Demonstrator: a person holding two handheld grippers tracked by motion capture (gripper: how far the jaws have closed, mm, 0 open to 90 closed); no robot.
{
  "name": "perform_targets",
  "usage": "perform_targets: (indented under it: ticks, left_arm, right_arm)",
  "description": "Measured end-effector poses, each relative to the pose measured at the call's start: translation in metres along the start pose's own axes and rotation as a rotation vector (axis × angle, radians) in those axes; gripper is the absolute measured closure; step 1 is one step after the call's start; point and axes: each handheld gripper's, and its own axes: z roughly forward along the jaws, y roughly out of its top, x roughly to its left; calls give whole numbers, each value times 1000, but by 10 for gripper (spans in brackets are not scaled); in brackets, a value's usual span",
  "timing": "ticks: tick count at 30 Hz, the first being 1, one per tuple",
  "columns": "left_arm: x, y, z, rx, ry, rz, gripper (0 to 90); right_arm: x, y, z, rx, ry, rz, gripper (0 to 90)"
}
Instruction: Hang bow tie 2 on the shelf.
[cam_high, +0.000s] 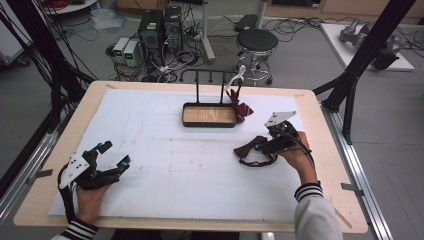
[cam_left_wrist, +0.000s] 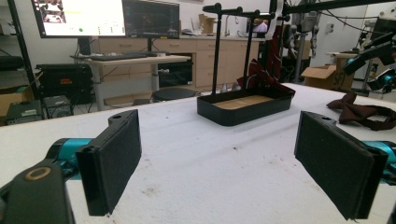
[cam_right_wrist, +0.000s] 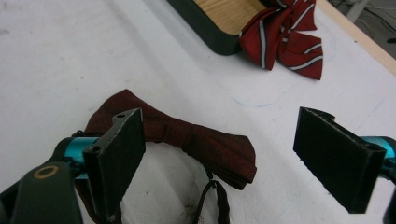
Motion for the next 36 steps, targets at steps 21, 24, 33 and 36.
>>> perform_targets:
  ticks: [21, 24, 33, 36]
  left_arm:
    - [0, 0, 0, -2, 1, 0, 152]
    - [0, 0, 0, -2, 0, -1, 152]
    - [0, 0, 0, -3, 0, -3, 152]
    - [0, 0, 0, -3, 1, -3, 152]
  right_arm:
    - [2, -6, 26, 181, 17, -120, 283]
    - [1, -6, 28, 190, 20, -121, 311]
    - [0, -8, 33, 230, -3, -124, 422]
    - [1, -8, 36, 257, 1, -138, 491]
